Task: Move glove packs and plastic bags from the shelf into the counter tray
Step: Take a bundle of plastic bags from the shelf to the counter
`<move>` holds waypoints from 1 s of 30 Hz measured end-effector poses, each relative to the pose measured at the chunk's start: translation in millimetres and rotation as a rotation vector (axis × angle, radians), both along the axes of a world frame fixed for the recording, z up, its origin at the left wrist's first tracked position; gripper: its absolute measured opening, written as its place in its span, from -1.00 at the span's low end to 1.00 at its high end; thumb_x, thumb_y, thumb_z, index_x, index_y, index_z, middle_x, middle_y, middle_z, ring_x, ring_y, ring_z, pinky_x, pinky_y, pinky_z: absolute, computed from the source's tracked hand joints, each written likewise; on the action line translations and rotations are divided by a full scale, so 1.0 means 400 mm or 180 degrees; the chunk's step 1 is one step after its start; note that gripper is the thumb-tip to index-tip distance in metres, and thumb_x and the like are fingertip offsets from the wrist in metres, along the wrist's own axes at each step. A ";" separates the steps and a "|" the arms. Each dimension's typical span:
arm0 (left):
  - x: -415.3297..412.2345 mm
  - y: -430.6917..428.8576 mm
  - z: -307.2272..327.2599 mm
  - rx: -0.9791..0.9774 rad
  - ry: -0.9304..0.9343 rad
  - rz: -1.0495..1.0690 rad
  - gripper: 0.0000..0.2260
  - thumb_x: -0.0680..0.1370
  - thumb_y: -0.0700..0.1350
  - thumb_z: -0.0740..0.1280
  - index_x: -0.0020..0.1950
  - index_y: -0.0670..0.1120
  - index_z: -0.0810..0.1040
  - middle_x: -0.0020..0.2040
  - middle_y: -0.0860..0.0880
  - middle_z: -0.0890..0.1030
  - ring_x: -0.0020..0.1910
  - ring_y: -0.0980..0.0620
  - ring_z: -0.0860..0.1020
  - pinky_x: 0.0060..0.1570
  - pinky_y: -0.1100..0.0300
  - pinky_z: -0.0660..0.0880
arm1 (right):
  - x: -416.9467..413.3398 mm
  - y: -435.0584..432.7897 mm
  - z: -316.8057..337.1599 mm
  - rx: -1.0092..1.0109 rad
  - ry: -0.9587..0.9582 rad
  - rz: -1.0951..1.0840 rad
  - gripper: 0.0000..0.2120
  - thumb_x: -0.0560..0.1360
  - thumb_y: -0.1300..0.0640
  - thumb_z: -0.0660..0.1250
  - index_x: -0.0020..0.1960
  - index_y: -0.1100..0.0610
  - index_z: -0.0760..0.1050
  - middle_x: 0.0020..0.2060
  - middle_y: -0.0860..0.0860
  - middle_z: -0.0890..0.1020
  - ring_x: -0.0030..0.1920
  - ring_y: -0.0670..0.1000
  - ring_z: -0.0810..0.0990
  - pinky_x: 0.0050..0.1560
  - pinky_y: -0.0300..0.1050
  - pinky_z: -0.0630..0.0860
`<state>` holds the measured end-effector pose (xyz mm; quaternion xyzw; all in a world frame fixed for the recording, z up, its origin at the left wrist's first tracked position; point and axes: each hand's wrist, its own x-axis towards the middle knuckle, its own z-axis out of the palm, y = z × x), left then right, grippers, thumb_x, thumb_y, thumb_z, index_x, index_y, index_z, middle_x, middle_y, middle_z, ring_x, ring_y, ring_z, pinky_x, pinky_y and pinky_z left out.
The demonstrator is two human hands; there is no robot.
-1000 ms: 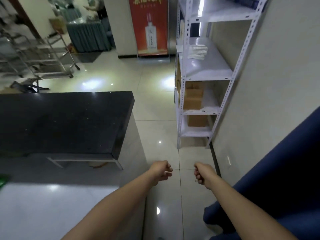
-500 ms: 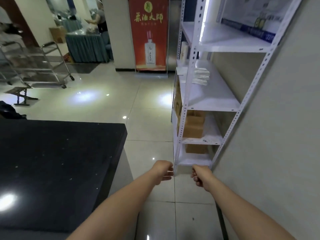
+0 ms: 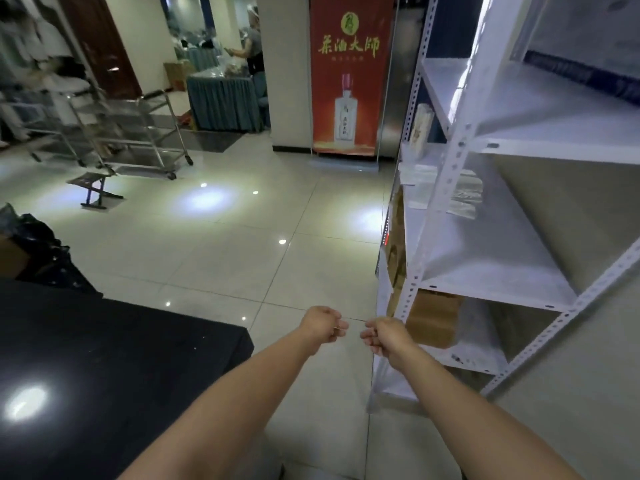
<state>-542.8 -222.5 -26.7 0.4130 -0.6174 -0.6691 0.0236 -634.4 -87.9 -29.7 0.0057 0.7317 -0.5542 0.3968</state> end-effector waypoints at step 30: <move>-0.789 -0.957 0.025 0.0369 -0.0198 0.0016 -0.82 0.60 -0.15 0.21 0.11 -0.15 0.55 -0.09 -0.07 0.61 -0.24 -0.01 0.54 -0.27 0.20 0.41 | -0.848 -0.945 0.021 -0.0172 -0.0094 -0.0676 -0.89 0.57 0.29 0.24 -0.11 0.17 0.47 -0.32 0.11 0.55 -0.36 0.04 0.53 -0.25 -0.11 0.51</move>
